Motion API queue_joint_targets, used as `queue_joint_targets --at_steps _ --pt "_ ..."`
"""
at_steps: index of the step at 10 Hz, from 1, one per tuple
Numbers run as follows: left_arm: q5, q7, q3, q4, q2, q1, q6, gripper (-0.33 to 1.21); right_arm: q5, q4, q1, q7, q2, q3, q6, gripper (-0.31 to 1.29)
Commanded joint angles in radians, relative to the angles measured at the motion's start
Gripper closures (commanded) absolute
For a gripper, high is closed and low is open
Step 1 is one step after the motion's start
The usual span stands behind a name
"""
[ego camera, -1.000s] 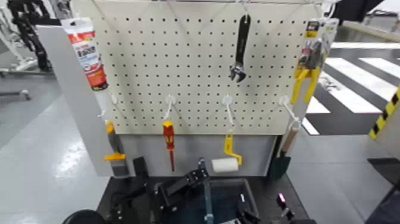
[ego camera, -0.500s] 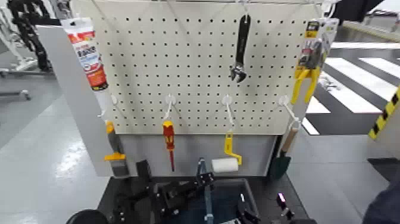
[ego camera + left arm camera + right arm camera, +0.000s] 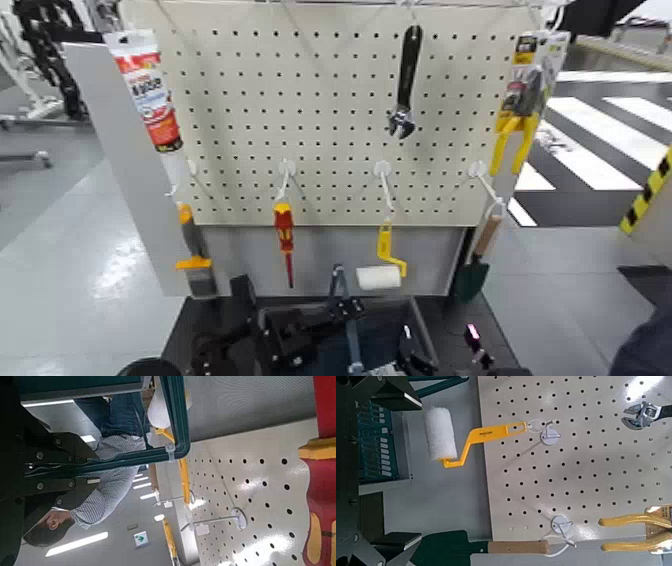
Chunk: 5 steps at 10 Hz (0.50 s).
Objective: Grasp the handle of the crate.
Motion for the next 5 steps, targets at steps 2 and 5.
queue_joint_targets --at_steps 2,5 --pt "0.029 0.005 -0.011 -0.026 0.006 0.015 0.038 1.18 -0.002 0.0 0.002 0.0 0.0 -0.001 0.001 0.15" --pt "0.068 0.071 0.025 -0.135 0.028 0.059 0.078 1.18 -0.002 -0.002 0.002 0.0 0.0 -0.002 0.001 0.15"
